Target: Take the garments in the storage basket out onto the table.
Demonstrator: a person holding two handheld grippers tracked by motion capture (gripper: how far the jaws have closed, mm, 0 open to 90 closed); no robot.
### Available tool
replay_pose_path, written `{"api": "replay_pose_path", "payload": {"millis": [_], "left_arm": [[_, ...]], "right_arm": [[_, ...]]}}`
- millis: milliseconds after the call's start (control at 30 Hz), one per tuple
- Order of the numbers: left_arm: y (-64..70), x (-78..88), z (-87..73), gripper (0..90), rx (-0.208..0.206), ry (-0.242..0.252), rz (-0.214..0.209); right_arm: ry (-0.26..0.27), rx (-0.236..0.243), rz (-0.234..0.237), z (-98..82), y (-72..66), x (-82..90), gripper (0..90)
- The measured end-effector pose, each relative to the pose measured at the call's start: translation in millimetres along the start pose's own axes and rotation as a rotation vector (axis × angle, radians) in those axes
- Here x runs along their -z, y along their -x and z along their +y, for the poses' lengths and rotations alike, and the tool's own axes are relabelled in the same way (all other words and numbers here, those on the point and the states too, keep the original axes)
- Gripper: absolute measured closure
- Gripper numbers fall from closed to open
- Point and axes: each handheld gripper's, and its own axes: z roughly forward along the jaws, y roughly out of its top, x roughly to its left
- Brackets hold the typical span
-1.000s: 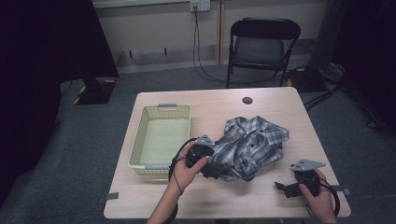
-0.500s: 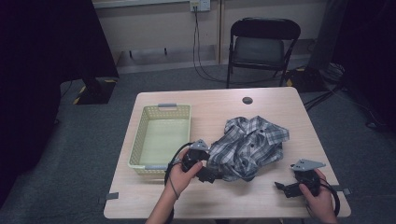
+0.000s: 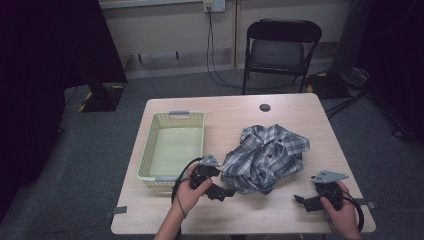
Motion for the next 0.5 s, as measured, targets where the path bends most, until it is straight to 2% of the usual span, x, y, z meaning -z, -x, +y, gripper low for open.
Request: {"api": "replay_pose_path", "payload": {"millis": [233,500], "left_arm": [[-0.1,0.1,-7.9,2.4,-0.005,-0.018,-0.002],[-0.2,4.1,-15.2,3.8,-0.001,-0.008,-0.003]], "right_arm": [[0.0,0.0,0.0,0.0,0.0,0.0,0.0],[0.0,0.0,0.0,0.0,0.0,0.0,0.0]]}}
